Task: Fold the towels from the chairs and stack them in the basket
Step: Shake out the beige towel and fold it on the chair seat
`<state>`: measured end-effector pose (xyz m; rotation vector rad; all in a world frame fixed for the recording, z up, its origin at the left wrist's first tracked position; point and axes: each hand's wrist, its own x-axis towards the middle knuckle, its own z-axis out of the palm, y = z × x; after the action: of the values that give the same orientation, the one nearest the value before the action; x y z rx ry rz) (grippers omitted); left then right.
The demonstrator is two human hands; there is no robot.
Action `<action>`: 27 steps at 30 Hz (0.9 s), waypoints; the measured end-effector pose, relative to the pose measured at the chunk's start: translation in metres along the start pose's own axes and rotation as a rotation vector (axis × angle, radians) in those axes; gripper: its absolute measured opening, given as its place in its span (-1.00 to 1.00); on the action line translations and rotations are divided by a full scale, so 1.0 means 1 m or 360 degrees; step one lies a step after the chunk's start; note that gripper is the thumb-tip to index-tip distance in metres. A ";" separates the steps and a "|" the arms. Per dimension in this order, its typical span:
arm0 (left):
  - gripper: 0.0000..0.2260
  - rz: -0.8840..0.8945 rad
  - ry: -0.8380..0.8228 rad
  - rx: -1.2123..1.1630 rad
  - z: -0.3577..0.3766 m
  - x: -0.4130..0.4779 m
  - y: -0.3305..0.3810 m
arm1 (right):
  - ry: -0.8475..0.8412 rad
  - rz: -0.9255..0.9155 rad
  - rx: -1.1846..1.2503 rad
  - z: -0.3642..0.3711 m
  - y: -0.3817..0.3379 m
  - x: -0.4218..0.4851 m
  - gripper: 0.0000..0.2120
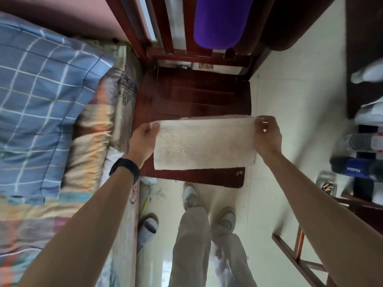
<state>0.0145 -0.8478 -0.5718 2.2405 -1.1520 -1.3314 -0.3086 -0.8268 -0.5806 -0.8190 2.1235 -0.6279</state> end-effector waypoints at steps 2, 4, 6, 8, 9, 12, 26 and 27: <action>-0.61 -0.0010 0.0029 0.0097 0.009 0.014 -0.001 | 0.0028 -0.0008 -0.0032 0.008 0.000 0.010 -0.73; -0.64 -0.0054 0.0040 0.0122 0.015 0.021 -0.004 | 0.0035 -0.0051 -0.0074 0.015 -0.001 0.015 -0.72; -0.68 -0.0102 0.0058 0.0134 0.019 0.027 -0.011 | 0.0049 -0.0065 -0.0094 0.020 0.001 0.019 -0.73; -0.70 -0.0116 0.0070 0.0143 0.020 0.030 -0.014 | 0.0069 -0.0075 -0.0102 0.025 0.005 0.023 -0.75; -0.70 -0.0124 0.0072 0.0143 0.022 0.031 -0.015 | 0.0085 -0.0093 -0.0108 0.026 0.004 0.024 -0.75; -0.68 -0.0131 0.0104 0.0172 0.026 0.035 -0.018 | 0.0118 -0.0148 -0.0152 0.030 0.004 0.031 -0.77; -0.65 -0.0122 0.0196 0.0379 0.037 0.036 -0.011 | 0.0143 -0.0219 -0.0415 0.038 0.006 0.044 -0.68; -0.65 -0.0116 0.0197 0.0391 0.038 0.036 -0.011 | 0.0180 -0.0268 -0.0450 0.040 0.007 0.045 -0.69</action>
<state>-0.0025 -0.8623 -0.6198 2.5204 -1.2593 -1.1102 -0.3020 -0.8608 -0.6300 -1.1504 2.2955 -0.4739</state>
